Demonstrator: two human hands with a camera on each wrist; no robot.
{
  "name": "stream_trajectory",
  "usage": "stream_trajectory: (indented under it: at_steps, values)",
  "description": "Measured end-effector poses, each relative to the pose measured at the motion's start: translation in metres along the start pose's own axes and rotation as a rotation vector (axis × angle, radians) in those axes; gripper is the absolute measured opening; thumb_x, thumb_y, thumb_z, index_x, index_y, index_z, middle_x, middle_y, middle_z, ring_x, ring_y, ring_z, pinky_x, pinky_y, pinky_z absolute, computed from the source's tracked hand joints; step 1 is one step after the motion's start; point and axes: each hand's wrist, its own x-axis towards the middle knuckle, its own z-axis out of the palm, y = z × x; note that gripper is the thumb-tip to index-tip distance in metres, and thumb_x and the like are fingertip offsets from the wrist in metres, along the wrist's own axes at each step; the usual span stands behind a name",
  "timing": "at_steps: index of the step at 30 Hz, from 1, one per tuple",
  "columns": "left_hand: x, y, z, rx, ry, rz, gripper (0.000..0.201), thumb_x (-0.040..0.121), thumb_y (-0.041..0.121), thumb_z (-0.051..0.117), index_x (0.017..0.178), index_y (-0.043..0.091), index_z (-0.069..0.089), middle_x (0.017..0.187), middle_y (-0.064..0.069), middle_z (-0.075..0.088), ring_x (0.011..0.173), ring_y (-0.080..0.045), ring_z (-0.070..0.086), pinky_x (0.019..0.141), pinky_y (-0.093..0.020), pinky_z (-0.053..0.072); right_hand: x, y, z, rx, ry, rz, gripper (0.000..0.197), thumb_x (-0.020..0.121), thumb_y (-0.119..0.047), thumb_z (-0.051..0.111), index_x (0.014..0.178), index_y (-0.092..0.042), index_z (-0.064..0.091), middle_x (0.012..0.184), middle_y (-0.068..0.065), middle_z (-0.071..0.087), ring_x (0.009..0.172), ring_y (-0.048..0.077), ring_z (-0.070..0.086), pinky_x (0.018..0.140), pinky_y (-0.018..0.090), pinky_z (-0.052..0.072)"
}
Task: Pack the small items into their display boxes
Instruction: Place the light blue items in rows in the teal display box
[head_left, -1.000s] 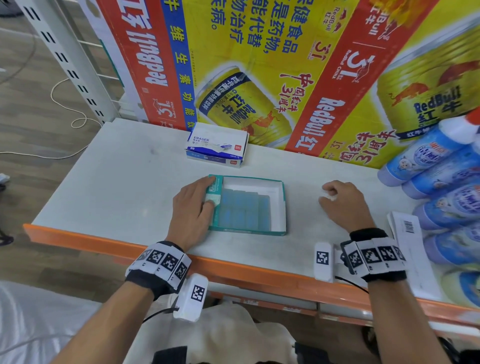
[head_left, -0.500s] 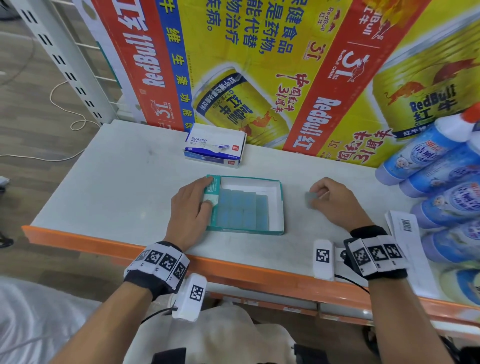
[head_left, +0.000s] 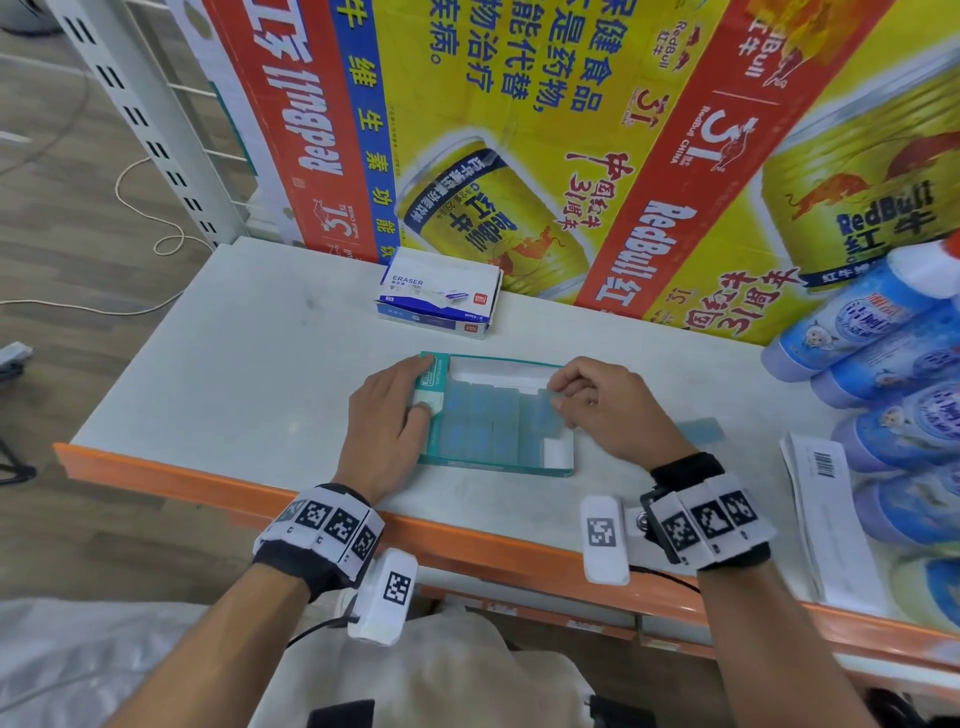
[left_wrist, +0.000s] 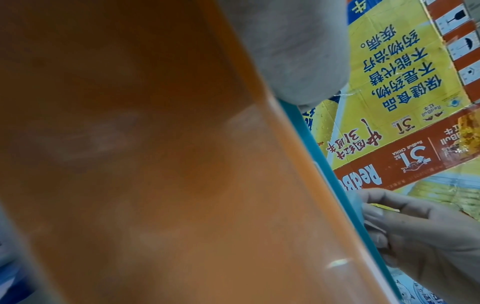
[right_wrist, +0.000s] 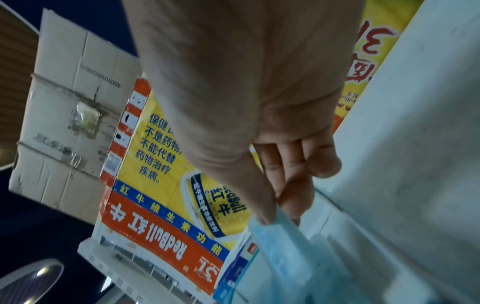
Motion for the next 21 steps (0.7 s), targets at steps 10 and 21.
stream_trajectory:
  at_steps: [10,21]
  values:
    - [0.000,0.003,-0.001,0.000,0.004,-0.007,0.051,0.083,0.021,0.036,0.133,0.018,0.047,0.137,-0.001,0.051,0.118,-0.019,0.043,0.100,-0.029,0.026,0.000,0.001,0.014,-0.134,-0.101,0.015,0.010,0.082,-0.011,0.067,0.080,-0.018,0.061,0.078,-0.007,0.058,0.065,0.000,0.051,0.060,0.009,0.038]
    - [-0.001,0.005,-0.002,0.000,-0.003,-0.006,0.052,0.083,0.022,0.036,0.134,0.017,0.046,0.138,-0.002,0.050,0.119,-0.018,0.042,0.101,-0.031,0.026,0.004,0.004,0.020,-0.391,-0.144,-0.105,0.002,0.081,-0.015,0.066,0.083,-0.014,0.064,0.085,-0.005,0.054,0.064,-0.003,0.043,0.060,0.009,0.033]
